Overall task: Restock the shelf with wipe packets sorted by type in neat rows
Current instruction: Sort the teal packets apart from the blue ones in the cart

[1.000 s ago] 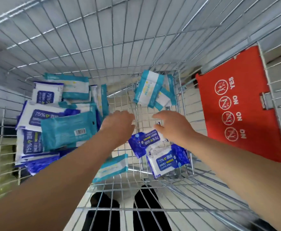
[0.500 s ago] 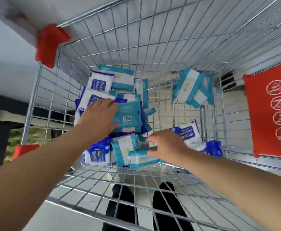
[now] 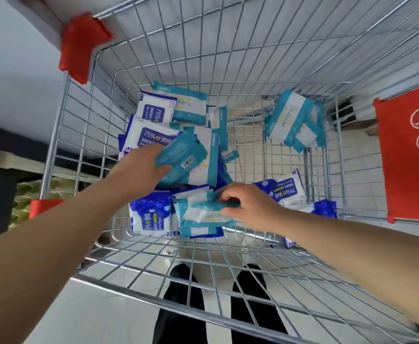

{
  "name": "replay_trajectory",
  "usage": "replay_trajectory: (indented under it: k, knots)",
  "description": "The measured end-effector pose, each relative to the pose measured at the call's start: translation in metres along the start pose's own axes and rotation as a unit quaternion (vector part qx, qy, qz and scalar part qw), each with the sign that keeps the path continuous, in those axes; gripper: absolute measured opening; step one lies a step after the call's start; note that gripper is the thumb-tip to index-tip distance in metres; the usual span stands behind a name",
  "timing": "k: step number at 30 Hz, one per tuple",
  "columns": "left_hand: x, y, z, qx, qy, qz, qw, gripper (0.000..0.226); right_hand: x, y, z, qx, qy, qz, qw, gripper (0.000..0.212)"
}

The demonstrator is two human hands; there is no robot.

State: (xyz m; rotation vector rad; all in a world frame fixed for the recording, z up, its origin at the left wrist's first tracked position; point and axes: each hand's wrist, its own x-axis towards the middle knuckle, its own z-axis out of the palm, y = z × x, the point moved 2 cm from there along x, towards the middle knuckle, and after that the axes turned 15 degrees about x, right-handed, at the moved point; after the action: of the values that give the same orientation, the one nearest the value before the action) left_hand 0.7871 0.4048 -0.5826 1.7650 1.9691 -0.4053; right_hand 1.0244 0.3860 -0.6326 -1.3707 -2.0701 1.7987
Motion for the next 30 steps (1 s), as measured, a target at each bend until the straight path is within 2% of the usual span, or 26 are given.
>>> replay_trajectory:
  k: [2, 9, 13, 17, 21, 25, 30]
  knots:
    - [-0.005, -0.006, -0.003, -0.022, -0.006, -0.021, 1.000, 0.019, 0.004, -0.010, 0.004, 0.028, 0.031, -0.005, 0.999, 0.013]
    - [-0.012, -0.015, -0.003, -0.065, 0.014, -0.056, 0.996, 0.022, 0.009, -0.019, 0.014, 0.050, 0.100, 0.015, 0.994, 0.008]
    - [-0.016, -0.007, -0.008, -0.080, 0.032, -0.055, 0.995, 0.020, 0.003, -0.027, -0.006, 0.106, 0.132, 0.034, 0.985, 0.009]
    - [-0.008, 0.014, -0.022, -0.095, 0.056, -0.071, 0.991, 0.018, -0.003, -0.031, -0.052, 0.188, 0.203, 0.045, 0.960, 0.005]
    - [0.012, 0.052, -0.035, -0.125, 0.076, -0.068, 0.987, 0.024, -0.010, -0.018, -0.105, 0.233, 0.317, 0.067, 0.917, 0.013]
    - [0.039, 0.101, -0.034, -0.142, 0.054, -0.053, 0.987, 0.028, -0.014, 0.010, -0.150, 0.271, 0.422, 0.105, 0.858, 0.025]
    - [0.084, 0.163, -0.020, -0.162, 0.037, -0.024, 0.986, 0.033, -0.002, 0.057, -0.193, 0.322, 0.506, 0.148, 0.786, 0.028]
